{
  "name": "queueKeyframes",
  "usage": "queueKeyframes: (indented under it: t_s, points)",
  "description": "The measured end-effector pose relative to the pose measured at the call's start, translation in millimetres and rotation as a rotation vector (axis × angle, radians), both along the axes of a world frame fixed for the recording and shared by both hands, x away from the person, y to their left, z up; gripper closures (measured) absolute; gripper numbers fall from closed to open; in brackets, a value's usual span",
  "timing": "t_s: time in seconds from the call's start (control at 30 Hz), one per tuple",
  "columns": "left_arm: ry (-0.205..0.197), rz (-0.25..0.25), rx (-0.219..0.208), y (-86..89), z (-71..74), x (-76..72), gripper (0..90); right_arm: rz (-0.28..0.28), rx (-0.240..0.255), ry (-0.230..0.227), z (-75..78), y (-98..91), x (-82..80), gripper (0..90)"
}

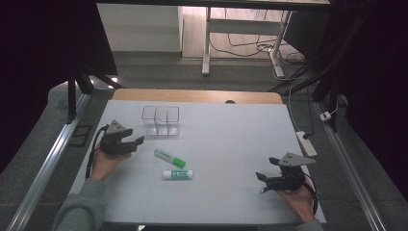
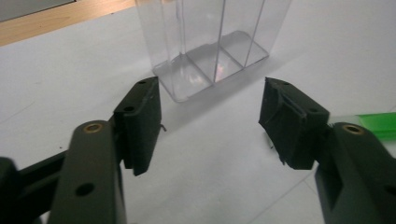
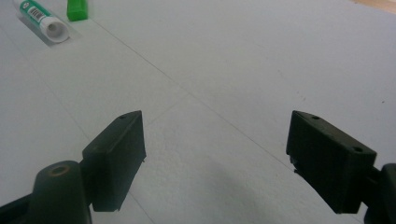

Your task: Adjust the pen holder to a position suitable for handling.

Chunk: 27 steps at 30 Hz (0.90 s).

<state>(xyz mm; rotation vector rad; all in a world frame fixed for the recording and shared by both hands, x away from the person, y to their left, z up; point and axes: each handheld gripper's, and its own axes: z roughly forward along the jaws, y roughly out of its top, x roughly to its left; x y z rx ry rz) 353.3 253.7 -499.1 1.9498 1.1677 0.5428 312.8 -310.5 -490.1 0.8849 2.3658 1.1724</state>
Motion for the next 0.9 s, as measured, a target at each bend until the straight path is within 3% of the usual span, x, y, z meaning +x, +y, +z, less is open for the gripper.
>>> queueKeyframes:
  t_s: [0.47,0.9]
  points:
    - [0.018,0.022,0.008,5.3,-7.4,18.3,55.1,0.001,-0.008,0.005,-1.8,0.5,0.5,20.1]
    - [0.025,0.024,0.024,10.1,-12.8,42.8,88.5,-0.004,-0.013,0.006,-2.3,0.6,0.6,20.3]
